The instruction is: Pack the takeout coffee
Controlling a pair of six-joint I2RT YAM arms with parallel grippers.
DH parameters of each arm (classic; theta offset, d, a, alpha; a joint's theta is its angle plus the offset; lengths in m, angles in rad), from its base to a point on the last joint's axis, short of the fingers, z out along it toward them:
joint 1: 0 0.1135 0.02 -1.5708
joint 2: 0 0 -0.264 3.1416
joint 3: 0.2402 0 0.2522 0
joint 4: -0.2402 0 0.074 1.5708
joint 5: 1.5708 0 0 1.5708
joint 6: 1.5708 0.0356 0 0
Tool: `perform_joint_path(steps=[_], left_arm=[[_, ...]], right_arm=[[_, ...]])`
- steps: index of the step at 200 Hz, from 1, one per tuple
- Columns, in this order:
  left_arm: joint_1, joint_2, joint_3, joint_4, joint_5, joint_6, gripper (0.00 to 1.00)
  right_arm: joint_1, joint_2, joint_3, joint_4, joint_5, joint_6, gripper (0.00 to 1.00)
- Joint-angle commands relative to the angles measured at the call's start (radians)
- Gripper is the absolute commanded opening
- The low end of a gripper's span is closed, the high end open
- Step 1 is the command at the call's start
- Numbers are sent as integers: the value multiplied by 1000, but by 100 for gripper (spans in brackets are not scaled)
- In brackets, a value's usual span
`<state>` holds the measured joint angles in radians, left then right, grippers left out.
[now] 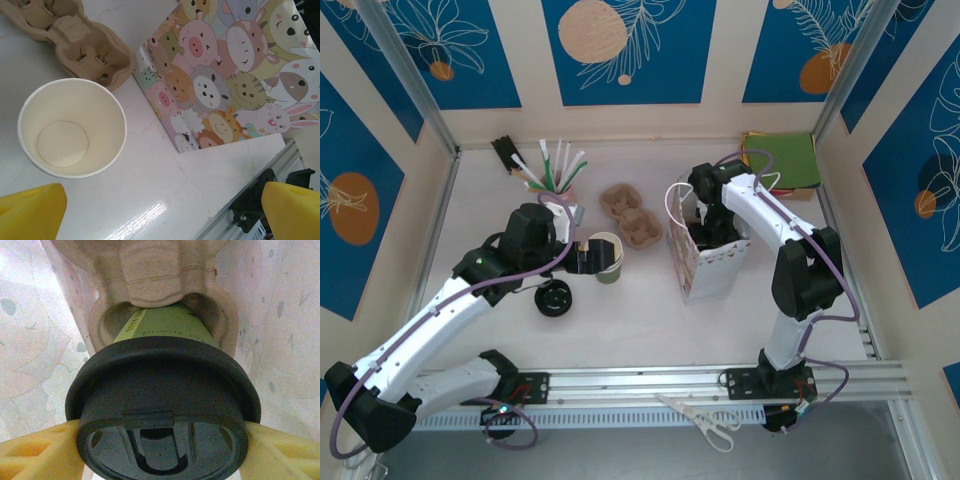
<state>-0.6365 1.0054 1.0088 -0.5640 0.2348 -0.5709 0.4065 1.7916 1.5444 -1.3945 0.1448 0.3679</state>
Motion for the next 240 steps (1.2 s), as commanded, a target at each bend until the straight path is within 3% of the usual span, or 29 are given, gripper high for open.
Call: perform_joint_path(steps=[1, 240], left_arm=[[10, -10, 6, 13, 16, -6, 100], [10, -10, 9, 11, 13, -11, 100]], right_arm=[[13, 26, 5, 23, -36, 7, 72], [14, 12, 15, 11, -35, 10, 79]])
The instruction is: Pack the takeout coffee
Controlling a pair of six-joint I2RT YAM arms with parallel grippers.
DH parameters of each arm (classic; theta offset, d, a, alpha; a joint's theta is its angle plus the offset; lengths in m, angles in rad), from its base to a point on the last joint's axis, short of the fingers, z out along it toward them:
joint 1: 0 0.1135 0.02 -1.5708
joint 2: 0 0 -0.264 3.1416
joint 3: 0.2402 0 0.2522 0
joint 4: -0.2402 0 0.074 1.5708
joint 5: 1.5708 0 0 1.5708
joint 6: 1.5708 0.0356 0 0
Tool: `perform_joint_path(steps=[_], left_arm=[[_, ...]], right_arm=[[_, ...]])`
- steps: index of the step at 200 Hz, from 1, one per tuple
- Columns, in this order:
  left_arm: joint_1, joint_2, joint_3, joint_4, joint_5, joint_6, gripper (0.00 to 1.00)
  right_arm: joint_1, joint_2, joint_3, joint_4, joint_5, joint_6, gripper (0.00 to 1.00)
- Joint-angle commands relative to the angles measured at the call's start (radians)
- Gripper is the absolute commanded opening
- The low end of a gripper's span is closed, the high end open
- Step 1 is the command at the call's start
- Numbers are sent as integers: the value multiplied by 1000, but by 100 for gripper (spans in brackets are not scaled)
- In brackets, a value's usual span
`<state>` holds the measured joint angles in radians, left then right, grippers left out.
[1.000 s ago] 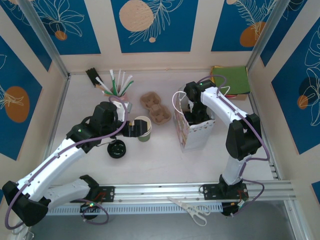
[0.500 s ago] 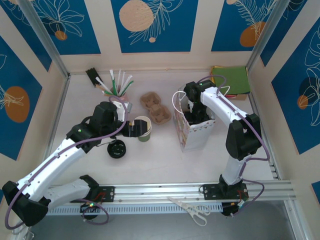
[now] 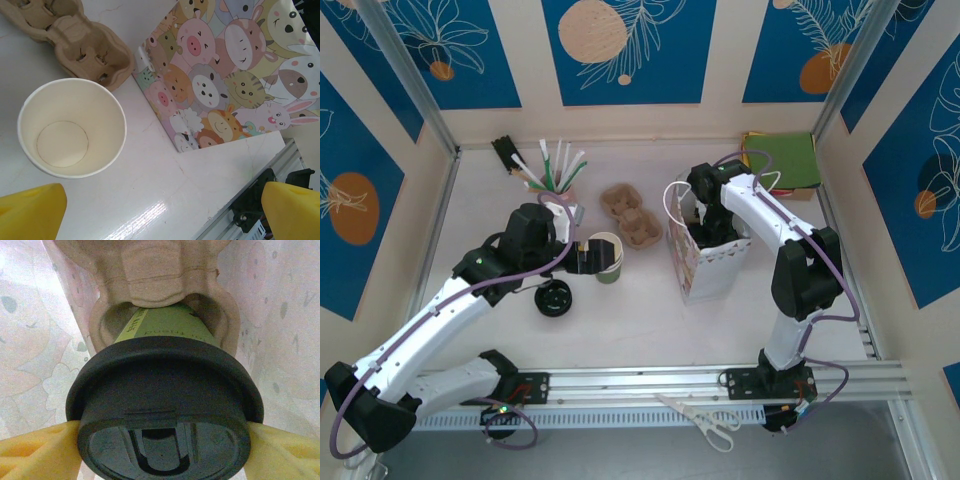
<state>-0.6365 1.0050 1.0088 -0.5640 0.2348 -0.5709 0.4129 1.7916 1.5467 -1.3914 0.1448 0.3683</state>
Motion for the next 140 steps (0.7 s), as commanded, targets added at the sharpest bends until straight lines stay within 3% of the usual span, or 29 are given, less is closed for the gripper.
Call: perform_joint_path(steps=[1, 140], left_arm=[[11, -9, 8, 12, 14, -11, 100], [12, -15, 1, 14, 15, -14, 100]], right_arm=[[8, 12, 13, 7, -35, 9, 79], [7, -2, 23, -11, -28, 19, 80]])
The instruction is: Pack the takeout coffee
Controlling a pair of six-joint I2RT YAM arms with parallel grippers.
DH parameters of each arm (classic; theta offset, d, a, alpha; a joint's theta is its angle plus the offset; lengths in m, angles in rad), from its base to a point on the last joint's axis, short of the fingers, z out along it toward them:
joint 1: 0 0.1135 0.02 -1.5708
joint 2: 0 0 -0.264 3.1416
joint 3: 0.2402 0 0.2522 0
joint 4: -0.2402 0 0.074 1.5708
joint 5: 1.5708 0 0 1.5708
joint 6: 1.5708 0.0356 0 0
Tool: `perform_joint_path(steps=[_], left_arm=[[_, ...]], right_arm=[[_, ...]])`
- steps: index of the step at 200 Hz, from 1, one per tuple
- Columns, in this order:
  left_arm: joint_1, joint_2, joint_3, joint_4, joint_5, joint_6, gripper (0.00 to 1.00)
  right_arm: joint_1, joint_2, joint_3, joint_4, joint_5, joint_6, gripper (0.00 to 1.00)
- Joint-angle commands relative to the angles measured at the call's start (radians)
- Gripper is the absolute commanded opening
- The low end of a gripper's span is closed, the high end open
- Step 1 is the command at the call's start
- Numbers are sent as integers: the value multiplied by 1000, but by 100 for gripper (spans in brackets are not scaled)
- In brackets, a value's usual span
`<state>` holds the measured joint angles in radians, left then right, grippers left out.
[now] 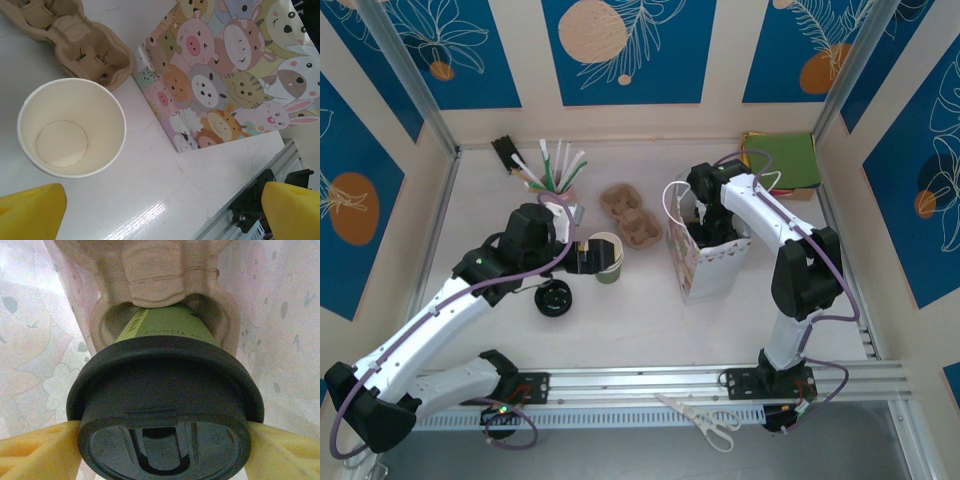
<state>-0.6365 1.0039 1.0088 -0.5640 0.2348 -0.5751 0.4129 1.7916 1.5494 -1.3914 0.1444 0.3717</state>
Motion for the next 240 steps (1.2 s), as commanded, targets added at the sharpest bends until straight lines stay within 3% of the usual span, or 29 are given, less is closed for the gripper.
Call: perform_joint_path(steps=[1, 240], left_arm=[[11, -14, 1, 13, 16, -9, 100], [10, -13, 2, 19, 15, -9, 100]], right_arm=[[7, -2, 20, -11, -28, 16, 80], [11, -30, 36, -40, -35, 30, 83]])
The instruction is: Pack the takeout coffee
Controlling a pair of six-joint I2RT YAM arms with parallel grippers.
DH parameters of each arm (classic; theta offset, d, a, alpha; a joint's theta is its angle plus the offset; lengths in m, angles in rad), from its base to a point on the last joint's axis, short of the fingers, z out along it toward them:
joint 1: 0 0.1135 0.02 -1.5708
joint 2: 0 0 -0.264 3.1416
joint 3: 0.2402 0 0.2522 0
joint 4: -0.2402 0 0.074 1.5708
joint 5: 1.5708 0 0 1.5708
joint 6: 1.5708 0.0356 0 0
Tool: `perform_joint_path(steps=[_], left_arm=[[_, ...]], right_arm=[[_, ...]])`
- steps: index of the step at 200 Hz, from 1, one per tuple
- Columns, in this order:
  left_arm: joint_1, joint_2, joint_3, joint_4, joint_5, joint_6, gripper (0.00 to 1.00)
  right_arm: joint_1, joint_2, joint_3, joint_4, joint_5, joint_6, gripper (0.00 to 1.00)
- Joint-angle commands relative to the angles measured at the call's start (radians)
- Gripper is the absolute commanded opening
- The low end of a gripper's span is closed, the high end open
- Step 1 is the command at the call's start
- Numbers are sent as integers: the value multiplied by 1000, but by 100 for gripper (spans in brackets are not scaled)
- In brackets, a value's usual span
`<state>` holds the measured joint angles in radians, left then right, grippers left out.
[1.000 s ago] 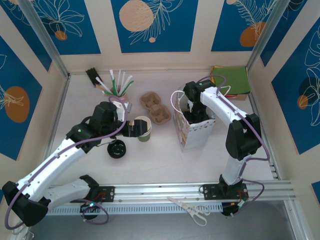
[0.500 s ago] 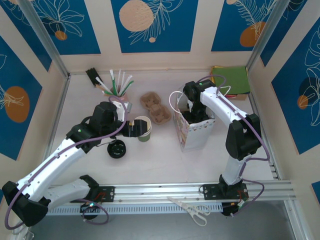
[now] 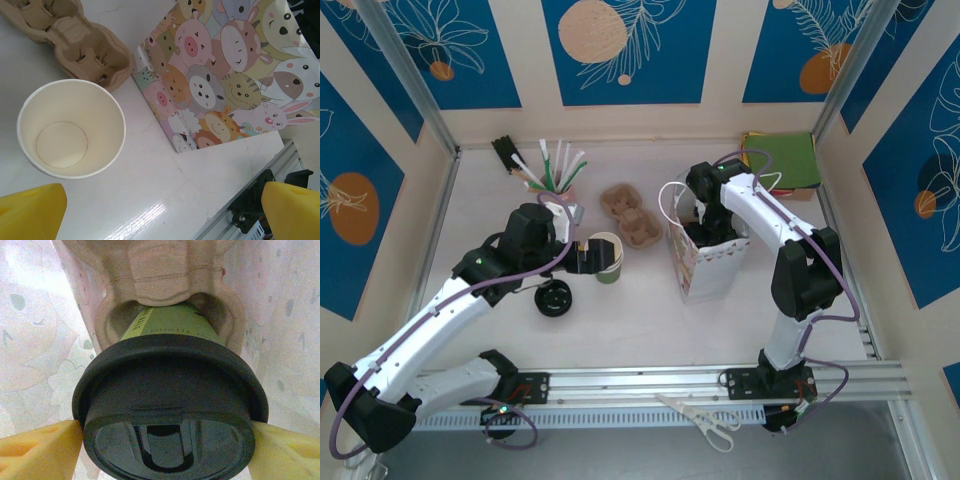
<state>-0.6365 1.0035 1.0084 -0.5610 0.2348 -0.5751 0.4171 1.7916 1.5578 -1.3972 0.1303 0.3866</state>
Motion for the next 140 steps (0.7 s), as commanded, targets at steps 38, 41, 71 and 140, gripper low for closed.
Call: perform_joint_path(steps=[38, 41, 71, 140], left_arm=[[10, -12, 5, 16, 16, -7, 100], [11, -12, 5, 16, 17, -7, 100], [10, -14, 7, 15, 17, -7, 100], [12, -17, 4, 13, 16, -9, 100]], right_arm=[[8, -38, 27, -39, -19, 19, 83], [9, -39, 28, -40, -18, 18, 83], [10, -44, 30, -44, -17, 23, 83], [13, -60, 33, -55, -14, 28, 83]])
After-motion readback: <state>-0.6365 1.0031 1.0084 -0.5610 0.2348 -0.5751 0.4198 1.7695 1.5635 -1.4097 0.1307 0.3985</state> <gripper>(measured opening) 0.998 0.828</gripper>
